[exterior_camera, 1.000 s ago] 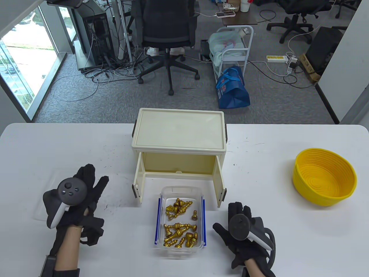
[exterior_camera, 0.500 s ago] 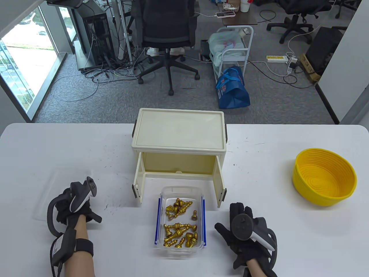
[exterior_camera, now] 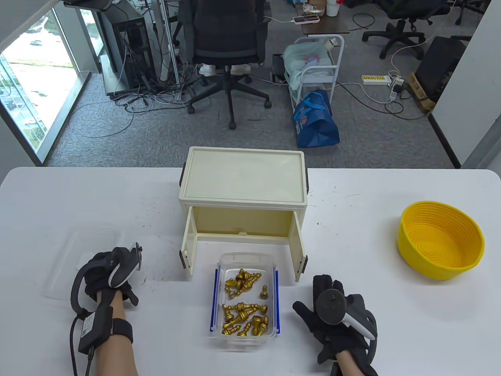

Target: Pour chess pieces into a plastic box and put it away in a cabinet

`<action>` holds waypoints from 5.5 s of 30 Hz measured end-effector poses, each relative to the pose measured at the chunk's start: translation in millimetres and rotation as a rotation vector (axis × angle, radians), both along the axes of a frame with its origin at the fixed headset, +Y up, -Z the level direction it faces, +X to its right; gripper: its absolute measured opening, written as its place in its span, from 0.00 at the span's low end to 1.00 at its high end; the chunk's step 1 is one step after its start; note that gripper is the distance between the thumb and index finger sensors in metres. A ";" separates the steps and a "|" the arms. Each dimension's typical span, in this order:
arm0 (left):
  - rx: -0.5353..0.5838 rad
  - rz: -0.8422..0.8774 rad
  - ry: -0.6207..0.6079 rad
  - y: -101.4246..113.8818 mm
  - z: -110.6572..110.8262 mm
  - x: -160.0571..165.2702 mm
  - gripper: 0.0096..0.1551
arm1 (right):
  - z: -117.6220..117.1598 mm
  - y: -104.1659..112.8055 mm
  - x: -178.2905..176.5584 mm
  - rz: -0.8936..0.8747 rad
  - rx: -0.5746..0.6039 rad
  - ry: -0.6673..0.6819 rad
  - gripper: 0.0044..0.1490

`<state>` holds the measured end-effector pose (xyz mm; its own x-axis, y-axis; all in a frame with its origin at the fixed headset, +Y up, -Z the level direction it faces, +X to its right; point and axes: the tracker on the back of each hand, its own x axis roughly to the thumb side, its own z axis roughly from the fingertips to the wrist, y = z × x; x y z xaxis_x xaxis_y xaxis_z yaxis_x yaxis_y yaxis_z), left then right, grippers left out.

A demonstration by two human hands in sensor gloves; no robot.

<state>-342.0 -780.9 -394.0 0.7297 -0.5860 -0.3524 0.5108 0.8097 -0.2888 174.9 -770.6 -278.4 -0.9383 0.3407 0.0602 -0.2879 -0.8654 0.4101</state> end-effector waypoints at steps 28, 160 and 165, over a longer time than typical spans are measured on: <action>0.658 0.647 -0.391 223.7 44.5 57.1 0.25 | 1.0 -1.1 -1.6 0.003 0.023 0.009 0.56; -0.133 1.215 -0.768 23.2 110.7 180.0 0.42 | -12.5 -13.4 -36.0 -0.661 -0.495 0.012 0.57; -0.128 1.223 -0.763 22.9 110.9 180.2 0.42 | -14.5 -19.2 -35.7 -0.754 -0.604 -0.100 0.63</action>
<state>-161.8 -758.0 -283.1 0.7696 0.5338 0.3504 -0.4096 0.8337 -0.3704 139.2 -789.8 -292.9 -0.4521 0.8020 -0.3904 -0.7385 -0.0911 0.6681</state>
